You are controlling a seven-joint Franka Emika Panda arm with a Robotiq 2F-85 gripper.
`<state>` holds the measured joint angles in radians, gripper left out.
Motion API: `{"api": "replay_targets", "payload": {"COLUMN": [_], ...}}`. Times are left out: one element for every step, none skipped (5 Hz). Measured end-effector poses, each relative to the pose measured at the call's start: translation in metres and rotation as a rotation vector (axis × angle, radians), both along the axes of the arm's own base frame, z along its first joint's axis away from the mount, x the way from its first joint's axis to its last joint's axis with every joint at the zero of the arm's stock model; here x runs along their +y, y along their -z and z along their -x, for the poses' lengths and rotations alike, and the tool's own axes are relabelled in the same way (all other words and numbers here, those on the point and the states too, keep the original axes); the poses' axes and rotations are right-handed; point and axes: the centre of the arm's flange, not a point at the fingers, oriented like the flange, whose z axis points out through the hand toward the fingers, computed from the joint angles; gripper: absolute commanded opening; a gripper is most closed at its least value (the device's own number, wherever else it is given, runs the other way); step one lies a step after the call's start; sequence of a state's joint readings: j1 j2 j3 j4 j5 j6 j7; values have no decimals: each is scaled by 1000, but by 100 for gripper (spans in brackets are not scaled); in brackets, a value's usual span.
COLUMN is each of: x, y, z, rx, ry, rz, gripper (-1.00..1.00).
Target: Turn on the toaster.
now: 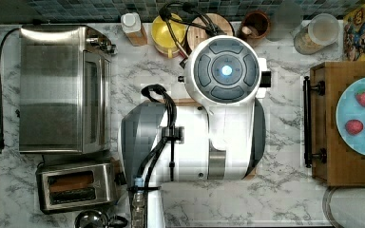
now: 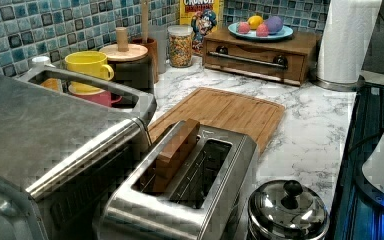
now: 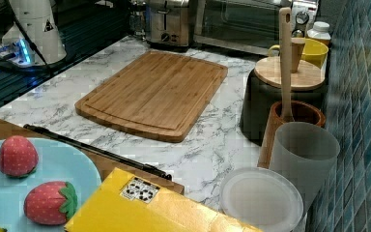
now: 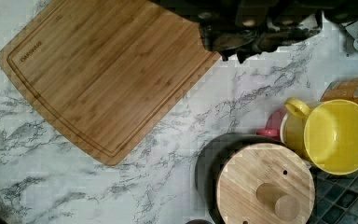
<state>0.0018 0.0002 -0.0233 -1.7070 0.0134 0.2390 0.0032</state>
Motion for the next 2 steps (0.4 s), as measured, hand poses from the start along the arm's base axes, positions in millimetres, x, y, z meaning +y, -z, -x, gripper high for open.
{"api": "replay_targets", "payload": {"x": [0, 0], "y": [-1, 1], "z": [-2, -2], "rx": [-17, -9], "ry": [1, 1], "rz": [-4, -3], "gripper": [-100, -100]}}
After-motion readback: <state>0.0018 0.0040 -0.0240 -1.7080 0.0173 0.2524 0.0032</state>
